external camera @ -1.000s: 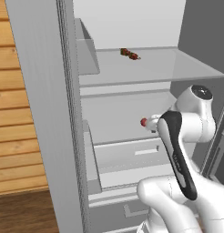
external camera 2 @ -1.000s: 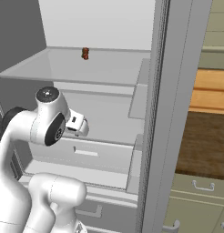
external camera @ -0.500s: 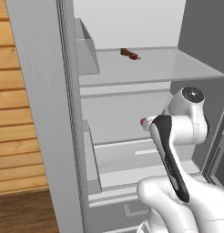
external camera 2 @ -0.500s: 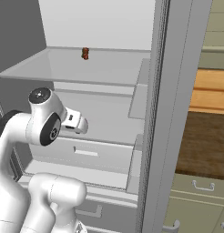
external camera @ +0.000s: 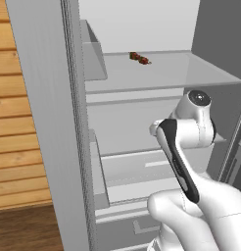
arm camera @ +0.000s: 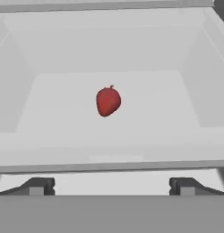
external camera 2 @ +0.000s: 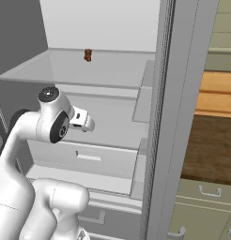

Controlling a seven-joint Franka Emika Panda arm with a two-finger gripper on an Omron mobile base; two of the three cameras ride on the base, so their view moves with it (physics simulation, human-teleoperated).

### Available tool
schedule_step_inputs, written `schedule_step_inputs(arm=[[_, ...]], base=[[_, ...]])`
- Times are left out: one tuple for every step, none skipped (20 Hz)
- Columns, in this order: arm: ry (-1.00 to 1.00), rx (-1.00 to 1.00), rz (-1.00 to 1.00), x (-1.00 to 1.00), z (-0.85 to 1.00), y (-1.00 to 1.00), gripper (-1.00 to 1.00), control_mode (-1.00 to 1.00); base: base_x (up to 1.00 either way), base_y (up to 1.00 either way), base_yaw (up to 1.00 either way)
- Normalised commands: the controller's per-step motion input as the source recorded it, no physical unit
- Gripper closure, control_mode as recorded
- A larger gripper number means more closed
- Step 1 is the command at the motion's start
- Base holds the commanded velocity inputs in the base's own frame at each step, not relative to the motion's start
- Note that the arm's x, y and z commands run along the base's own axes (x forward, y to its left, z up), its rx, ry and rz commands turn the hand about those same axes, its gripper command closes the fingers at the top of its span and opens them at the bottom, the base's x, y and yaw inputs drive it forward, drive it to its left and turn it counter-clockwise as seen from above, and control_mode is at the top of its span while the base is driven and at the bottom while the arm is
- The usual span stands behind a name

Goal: Take the strawberry from the fridge and place it on top of the pancake, located on the dining counter.

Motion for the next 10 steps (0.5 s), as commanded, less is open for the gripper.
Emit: schedule_step_inputs(arm=[[0.00,0.00,0.00,0.24,0.00,0.00,-1.00,-1.00],[0.00,0.00,0.00,0.26,-0.04,0.00,-1.00,-1.00],[0.00,0.00,0.00,0.23,-0.16,0.00,-1.00,-1.00],[0.00,-0.01,0.00,0.20,-0.19,0.00,-1.00,-1.00],[0.00,-0.01,0.00,0.14,-0.18,0.00,-1.00,-1.00],[0.00,0.00,0.00,0.15,-0.16,0.00,-1.00,-1.00],[0.00,0.00,0.00,0.19,-0.17,0.00,-1.00,-1.00],[0.00,0.00,0.00,0.16,-0.19,0.00,-1.00,-1.00],[0.00,-0.01,0.00,0.19,-0.21,0.00,-1.00,-1.00],[0.00,-0.01,0.00,0.17,-0.21,0.00,-1.00,-1.00]], base=[[0.00,0.00,0.00],[0.00,0.00,0.00],[0.00,0.00,0.00],[0.00,0.00,0.00],[0.00,0.00,0.00],[0.00,0.00,0.00],[0.00,0.00,0.00],[0.00,0.00,0.00],[0.00,0.00,0.00],[0.00,0.00,0.00]])
